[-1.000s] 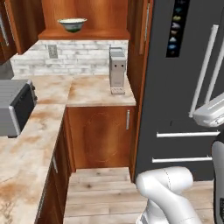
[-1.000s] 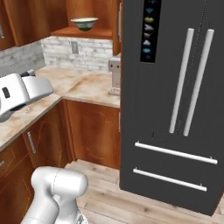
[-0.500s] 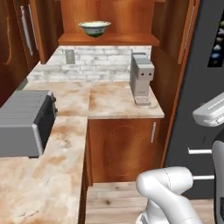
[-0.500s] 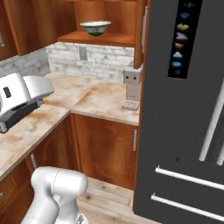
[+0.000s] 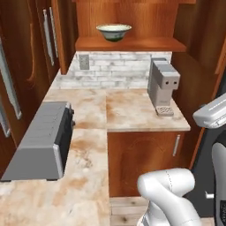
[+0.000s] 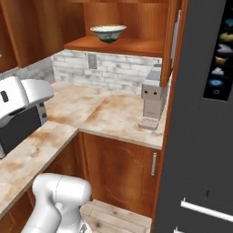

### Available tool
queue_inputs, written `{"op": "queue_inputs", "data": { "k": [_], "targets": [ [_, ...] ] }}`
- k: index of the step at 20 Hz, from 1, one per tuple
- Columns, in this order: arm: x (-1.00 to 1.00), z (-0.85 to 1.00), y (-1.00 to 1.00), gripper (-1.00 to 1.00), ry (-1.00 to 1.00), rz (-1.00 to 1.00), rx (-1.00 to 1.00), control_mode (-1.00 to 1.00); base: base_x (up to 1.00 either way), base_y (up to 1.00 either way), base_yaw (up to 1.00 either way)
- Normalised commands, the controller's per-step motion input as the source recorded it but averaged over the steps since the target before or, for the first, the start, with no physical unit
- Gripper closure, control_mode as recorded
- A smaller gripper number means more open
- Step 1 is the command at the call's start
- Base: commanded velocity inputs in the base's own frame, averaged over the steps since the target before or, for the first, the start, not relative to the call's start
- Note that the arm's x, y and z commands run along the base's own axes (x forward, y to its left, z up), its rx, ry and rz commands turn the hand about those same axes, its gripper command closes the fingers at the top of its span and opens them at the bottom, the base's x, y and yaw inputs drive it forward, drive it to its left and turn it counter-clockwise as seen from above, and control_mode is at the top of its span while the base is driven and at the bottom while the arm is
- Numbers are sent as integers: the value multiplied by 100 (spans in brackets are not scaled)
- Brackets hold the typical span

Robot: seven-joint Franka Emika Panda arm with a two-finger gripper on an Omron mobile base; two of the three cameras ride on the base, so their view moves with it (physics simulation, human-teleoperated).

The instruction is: Move the bowls from the cabinet to the plates on the dining table.

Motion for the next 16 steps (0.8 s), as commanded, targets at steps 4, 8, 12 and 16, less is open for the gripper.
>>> {"op": "queue_inputs", "data": {
  "k": [4,8,12,16],
  "targets": [
    [0,0,0,-100,0,0,0,100,72,8,0],
    [0,0,0,-100,0,0,0,100,66,8,0],
    [0,0,0,-100,0,0,0,100,60,18,0],
    [0,0,0,-100,0,0,0,100,56,18,0]
  ]
}}
